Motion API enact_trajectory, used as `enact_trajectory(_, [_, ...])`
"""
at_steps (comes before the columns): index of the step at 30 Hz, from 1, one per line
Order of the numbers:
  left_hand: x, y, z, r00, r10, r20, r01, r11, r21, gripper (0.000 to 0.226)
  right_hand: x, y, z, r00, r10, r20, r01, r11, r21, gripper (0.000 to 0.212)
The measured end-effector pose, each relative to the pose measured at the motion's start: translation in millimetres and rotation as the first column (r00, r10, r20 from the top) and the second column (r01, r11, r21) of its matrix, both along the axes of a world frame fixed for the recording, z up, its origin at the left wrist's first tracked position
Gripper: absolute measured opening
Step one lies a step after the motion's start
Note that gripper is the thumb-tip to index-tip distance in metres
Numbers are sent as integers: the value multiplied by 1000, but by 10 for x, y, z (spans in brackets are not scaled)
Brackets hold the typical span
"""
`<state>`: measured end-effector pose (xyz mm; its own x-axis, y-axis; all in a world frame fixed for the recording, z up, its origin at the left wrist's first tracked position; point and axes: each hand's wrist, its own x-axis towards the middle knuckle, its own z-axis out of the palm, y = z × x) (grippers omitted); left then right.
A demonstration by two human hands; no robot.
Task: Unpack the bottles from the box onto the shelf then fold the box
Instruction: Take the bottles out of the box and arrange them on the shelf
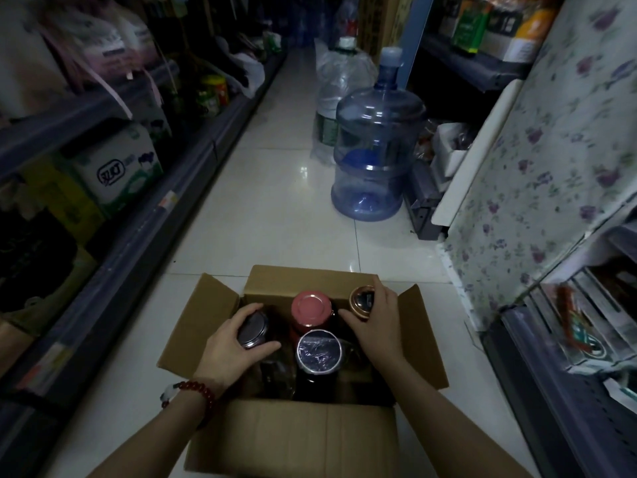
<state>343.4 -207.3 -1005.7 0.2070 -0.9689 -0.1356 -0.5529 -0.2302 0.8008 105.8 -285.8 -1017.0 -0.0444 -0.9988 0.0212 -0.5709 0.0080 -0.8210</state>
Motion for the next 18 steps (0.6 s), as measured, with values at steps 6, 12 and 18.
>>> enact_trajectory(6, [-85,-15,34,996,78,-31,-80,995,-54,60,-6,10,54,997,-65,30,65,998,2,85])
enact_trajectory(12, [-129,-106,174,988,155,0,-154,986,-70,79,-48,74,247,992,-119,43,118,993,21,78])
enact_trajectory(18, [-237,-143,879,972,234,19,-233,972,-17,76,-113,166,987,988,-138,-68,139,990,8,75])
